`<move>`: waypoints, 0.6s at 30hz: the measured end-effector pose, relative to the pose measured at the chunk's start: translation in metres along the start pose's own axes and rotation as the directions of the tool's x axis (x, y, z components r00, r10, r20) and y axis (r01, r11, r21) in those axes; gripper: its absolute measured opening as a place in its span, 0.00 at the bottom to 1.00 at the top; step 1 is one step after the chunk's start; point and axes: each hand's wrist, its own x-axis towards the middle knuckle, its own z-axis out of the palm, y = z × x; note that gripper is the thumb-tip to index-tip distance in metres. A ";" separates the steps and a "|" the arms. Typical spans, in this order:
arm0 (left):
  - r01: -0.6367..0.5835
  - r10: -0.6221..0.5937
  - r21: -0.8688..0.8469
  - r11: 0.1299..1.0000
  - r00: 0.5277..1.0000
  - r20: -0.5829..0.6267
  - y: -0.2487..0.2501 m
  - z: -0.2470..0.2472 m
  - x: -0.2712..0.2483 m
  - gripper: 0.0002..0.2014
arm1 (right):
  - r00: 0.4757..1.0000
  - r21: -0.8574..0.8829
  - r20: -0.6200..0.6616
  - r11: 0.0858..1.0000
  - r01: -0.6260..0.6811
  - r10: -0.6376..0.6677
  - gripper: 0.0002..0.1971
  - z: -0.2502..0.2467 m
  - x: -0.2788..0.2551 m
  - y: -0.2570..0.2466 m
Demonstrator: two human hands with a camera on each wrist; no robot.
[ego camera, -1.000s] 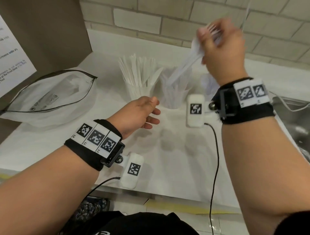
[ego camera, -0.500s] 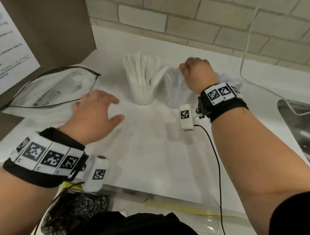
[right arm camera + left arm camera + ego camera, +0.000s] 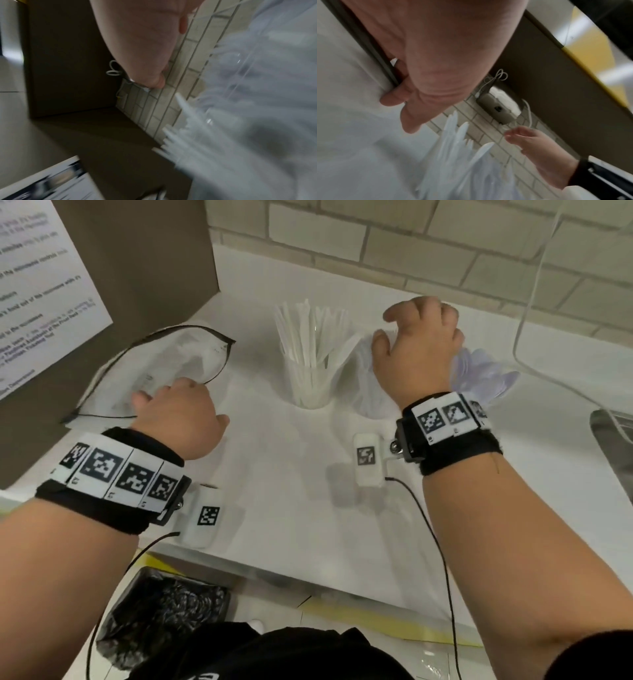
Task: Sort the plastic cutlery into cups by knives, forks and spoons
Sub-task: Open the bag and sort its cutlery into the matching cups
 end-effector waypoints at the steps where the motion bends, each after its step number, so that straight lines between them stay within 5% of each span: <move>1: -0.027 0.026 -0.053 0.998 0.999 -0.025 0.003 -0.004 -0.005 0.26 | 0.997 0.093 -0.054 0.994 0.052 -0.047 0.15 0.000 -0.007 -0.013; 4: -0.153 0.111 -0.301 0.941 0.982 -0.153 0.008 -0.015 -0.025 0.24 | 0.994 0.415 0.013 0.905 0.097 -0.112 0.10 0.005 -0.033 -0.053; 6: -0.235 0.120 -0.454 0.860 0.956 -0.267 0.008 -0.025 -0.041 0.23 | 0.947 0.515 0.321 0.841 -0.165 -0.011 0.14 0.010 -0.047 -0.073; 8: -0.282 0.088 -0.566 0.775 0.934 -0.345 0.005 -0.033 -0.053 0.19 | 0.793 0.498 0.606 0.746 -0.443 0.067 0.25 0.016 -0.058 -0.086; 10: -0.288 0.036 -0.716 0.636 0.938 -0.345 0.001 -0.037 -0.062 0.13 | 0.643 0.443 0.760 0.645 -0.622 0.098 0.30 0.022 -0.065 -0.094; 12: -0.275 0.009 -0.872 0.405 0.955 -0.297 -0.001 -0.038 -0.067 0.06 | 0.551 0.460 0.830 0.456 -0.762 0.083 0.38 0.028 -0.066 -0.099; 14: -0.239 -0.009 -0.956 0.171 0.970 -0.244 -0.003 -0.037 -0.068 0.05 | 0.489 0.492 0.871 0.133 -0.861 -0.058 0.43 0.032 -0.063 -0.104; 16: -0.203 -0.047 -0.977 0.056 0.977 -0.206 -0.008 -0.030 -0.064 0.13 | 0.452 0.437 0.877 -0.120 -0.891 -0.163 0.45 0.033 -0.058 -0.108; 18: -0.144 -0.074 -0.989 0.030 0.987 -0.146 -0.015 -0.023 -0.058 0.22 | 0.473 0.457 0.867 -0.124 -0.881 -0.156 0.35 0.024 -0.058 -0.111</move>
